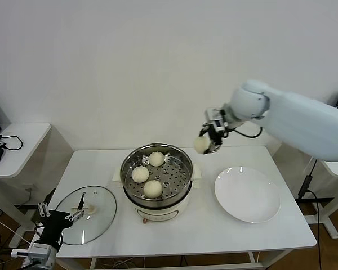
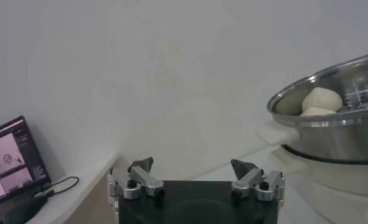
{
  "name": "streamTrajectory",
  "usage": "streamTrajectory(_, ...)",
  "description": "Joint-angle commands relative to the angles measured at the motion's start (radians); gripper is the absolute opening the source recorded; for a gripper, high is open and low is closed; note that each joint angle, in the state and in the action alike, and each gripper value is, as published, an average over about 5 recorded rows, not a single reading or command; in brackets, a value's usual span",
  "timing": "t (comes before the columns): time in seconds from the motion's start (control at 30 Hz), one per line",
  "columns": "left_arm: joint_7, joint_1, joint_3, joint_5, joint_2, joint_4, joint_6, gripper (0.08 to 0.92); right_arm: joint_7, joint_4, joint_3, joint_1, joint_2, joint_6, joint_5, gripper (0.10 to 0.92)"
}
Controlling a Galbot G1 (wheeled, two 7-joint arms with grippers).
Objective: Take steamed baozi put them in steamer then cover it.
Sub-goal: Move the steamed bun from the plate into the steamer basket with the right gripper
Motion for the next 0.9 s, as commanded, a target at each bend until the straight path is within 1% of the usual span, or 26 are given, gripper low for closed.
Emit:
streamTrajectory(0.03, -0.001, 0.006, -0.005, -0.001, -0.004, -0.004, -0.003, 0.823, 0.110, 0.000, -0.066, -0.018, 0.184, -0.138, 0.165, 0.653)
streamTrajectory(0.17, -0.001, 0.008, -0.010, -0.002, -0.008, -0.005, -0.004, 0.823, 0.144, -0.048, -0.054, -0.071, 0.234, -0.183, 0.174, 0.653)
streamTrajectory(0.4, -0.001, 0.008, -0.010, -0.003, -0.015, -0.009, -0.005, 0.823, 0.166, -0.126, -0.054, -0.139, 0.288, -0.217, 0.125, 0.653)
streamTrajectory(0.9, -0.002, 0.007, -0.012, -0.005, -0.015, -0.007, -0.006, 0.823, 0.162, -0.176, -0.043, -0.191, 0.292, -0.234, 0.077, 0.655)
